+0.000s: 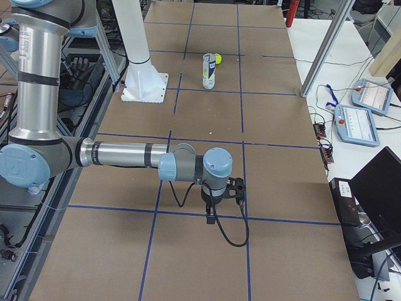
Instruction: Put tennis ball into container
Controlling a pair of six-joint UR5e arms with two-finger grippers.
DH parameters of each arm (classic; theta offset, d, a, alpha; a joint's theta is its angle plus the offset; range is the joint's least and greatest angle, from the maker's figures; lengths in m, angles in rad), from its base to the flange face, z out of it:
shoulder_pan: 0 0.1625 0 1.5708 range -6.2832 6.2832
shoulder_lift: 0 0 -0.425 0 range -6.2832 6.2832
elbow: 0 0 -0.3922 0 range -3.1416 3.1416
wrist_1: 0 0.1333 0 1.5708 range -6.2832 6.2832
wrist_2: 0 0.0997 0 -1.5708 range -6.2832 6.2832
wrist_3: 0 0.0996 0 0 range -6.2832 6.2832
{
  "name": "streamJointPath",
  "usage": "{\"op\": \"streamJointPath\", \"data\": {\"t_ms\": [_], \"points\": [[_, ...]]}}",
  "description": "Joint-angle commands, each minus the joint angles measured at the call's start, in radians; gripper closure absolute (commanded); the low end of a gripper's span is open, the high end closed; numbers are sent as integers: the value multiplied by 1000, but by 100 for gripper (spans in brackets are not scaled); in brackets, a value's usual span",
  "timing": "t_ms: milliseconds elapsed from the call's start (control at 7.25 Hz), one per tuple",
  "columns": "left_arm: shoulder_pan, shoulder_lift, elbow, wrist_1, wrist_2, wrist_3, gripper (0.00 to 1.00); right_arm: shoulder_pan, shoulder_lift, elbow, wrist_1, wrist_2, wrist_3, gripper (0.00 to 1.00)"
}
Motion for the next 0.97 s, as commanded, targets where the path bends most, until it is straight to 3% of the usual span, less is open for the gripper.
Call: {"op": "streamJointPath", "data": {"t_ms": [0, 138, 552, 828], "points": [[28, -1, -9, -34, -3, -108, 0, 0, 0, 0, 0, -1, 0, 0], [86, -3, -13, -45, -1, -227, 0, 0, 0, 0, 0, -1, 0, 0], [381, -7, -38, -349, 12, -807, 0, 0, 0, 0, 0, -1, 0, 0], [603, -15, -93, -424, 167, -1093, 0, 0, 0, 0, 0, 1, 0, 0]]}}
